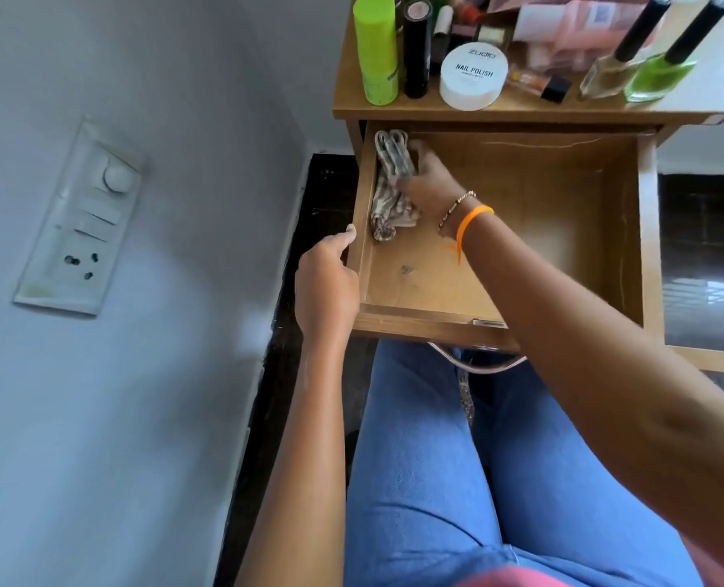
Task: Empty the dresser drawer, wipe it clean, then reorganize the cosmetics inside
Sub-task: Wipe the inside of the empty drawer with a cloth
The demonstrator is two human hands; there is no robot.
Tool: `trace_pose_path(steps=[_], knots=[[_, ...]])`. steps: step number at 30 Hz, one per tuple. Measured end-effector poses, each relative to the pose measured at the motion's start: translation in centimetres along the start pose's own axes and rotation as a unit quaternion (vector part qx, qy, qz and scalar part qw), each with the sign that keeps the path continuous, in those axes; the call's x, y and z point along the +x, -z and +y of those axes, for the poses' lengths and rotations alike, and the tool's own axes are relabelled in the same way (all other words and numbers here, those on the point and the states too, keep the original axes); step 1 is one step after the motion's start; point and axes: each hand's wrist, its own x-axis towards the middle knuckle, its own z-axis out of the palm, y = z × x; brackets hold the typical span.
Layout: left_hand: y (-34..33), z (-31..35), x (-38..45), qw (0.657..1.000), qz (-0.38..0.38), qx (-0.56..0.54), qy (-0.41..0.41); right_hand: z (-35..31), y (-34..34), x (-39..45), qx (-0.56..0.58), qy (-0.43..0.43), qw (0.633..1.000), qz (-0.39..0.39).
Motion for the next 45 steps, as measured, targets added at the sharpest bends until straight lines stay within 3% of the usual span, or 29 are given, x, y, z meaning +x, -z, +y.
trace_pose_path(steps=[4, 7, 9, 11, 13, 15, 17, 21, 26, 29, 31, 34, 38, 41, 45], knots=[[0.0, -0.5, 0.6, 1.000, -0.011, -0.022, -0.004, 0.4, -1.1, -2.2, -0.169, 0.033, 0.984, -0.054], [-0.3, -1.1, 1.1, 0.999, -0.010, -0.035, -0.010, 1.7, -1.6, -5.9, -0.299, 0.041, 0.940, -0.159], [-0.5, -1.3, 1.3, 0.999, -0.012, -0.034, -0.011, 2.1, -1.6, -6.6, -0.358, 0.047, 0.913, -0.190], [-0.4, -1.4, 1.2, 0.999, -0.018, -0.038, -0.016, 1.6, -1.1, -5.4, -0.307, 0.040, 0.936, -0.166], [-0.2, -1.5, 1.1, 0.998, -0.024, -0.049, -0.025, 0.8, -0.4, -3.4, -0.144, 0.000, 0.986, -0.087], [-0.1, -1.7, 1.2, 0.998, -0.030, -0.055, -0.031, -0.1, 0.1, -1.6, 0.005, -0.027, 1.000, -0.008], [0.0, -1.7, 1.3, 0.997, -0.033, -0.053, -0.034, -0.8, -0.1, -1.0, -0.050, -0.014, 0.999, 0.000], [-0.1, -1.8, 1.6, 0.996, -0.036, -0.064, -0.044, 0.1, -1.5, -3.4, -0.366, 0.025, 0.928, -0.071], [0.0, -1.7, 1.3, 0.997, -0.039, -0.054, -0.041, 0.9, -0.1, -6.2, -0.495, 0.091, 0.831, -0.236], [0.2, -1.4, 1.0, 0.997, -0.044, -0.046, -0.053, 0.0, -1.3, -6.5, -0.537, 0.091, 0.791, -0.281], [0.4, -1.1, 0.8, 0.997, -0.037, -0.022, -0.057, 0.5, -2.0, -7.0, -0.524, 0.114, 0.802, -0.262], [0.3, -0.3, -0.1, 0.995, -0.015, 0.059, -0.073, 2.0, 0.6, -8.2, -0.424, 0.089, 0.856, -0.282], [-1.0, 1.3, -2.3, 0.979, -0.085, 0.170, -0.070, 2.4, 6.9, -8.0, -0.473, -0.005, 0.821, -0.321], [-1.5, 1.4, -2.9, 0.979, -0.062, 0.182, -0.064, 2.8, 8.7, -7.6, -0.491, -0.029, 0.801, -0.341], [-1.6, 1.5, -3.4, 0.981, -0.027, 0.180, -0.062, 2.4, 4.0, -8.1, -0.385, 0.058, 0.841, -0.376]])
